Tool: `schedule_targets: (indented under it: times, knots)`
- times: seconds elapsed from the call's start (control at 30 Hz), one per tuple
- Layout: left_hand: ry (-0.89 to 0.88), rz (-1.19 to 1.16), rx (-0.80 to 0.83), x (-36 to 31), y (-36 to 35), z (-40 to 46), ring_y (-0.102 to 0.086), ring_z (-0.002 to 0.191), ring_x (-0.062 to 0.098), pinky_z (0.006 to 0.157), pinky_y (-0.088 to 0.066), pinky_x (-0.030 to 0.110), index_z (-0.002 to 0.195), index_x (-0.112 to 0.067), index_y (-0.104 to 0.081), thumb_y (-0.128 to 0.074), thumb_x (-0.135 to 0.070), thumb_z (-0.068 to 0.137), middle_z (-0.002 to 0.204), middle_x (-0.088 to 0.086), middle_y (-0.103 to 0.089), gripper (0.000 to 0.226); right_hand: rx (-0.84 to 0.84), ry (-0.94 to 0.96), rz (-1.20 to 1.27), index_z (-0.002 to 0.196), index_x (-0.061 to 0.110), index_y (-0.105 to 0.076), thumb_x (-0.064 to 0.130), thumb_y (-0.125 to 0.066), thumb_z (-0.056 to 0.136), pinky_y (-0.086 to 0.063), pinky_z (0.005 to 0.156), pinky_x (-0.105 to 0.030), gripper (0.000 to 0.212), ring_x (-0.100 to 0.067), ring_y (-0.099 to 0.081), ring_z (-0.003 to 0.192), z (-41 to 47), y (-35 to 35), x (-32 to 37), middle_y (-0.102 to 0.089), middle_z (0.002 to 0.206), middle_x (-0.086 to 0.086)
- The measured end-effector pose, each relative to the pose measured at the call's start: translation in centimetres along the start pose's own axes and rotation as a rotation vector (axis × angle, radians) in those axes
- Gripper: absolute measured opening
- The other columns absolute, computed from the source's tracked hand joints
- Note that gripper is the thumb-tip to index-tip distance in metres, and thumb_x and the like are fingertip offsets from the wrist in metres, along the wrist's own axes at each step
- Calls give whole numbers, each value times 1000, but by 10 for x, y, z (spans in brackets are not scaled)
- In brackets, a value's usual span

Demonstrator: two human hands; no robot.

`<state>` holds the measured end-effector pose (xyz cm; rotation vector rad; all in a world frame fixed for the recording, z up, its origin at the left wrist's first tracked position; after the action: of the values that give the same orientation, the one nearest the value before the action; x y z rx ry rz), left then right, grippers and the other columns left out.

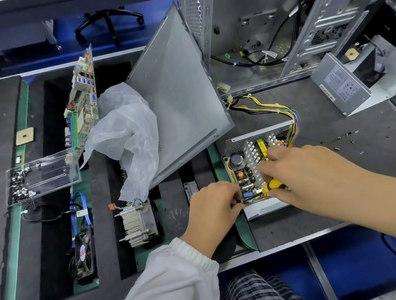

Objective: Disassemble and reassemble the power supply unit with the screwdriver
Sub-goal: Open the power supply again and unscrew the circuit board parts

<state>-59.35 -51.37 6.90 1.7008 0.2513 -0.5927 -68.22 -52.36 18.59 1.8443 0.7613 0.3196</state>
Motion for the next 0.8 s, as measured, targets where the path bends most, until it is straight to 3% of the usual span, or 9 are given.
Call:
schedule_targets:
  times: [0.3, 0.57, 0.8]
  knots:
    - [1, -28, -7, -2, -2, -1, -61, 84, 10, 71, -51, 29, 91, -27, -67, -64, -27, 88, 87, -10, -65, 4, 21, 6, -45, 114, 22, -46, 26, -43, 97, -35, 60, -30, 18, -25, -61, 88, 3, -1, 7, -44, 114, -1]
    - [11, -62, -18, -2, -2, 0, -61, 81, 10, 69, -51, 27, 87, -27, -68, -65, -25, 85, 84, -10, -66, 4, 33, -4, -81, 116, 22, -48, 21, -55, 92, -37, 61, -31, 25, -24, -62, 89, 6, -2, 13, -43, 114, -2]
    - [-22, -161, 28, 1, 1, 2, -59, 76, 10, 74, -53, 31, 88, -18, -69, -66, -12, 82, 81, -8, -65, 10, 95, -27, -156, 105, 18, -56, 17, -53, 93, -33, 61, -30, 13, -26, -62, 95, 14, 3, 24, -52, 109, -4]
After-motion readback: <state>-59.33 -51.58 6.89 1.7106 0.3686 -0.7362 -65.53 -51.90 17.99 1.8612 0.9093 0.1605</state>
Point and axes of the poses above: each hand's wrist, its own z-axis towards the middle knuckle, its own y-axis out of the back of the hand, x = y × z, the point moved 8 cm from there along z, towards the middle knuckle
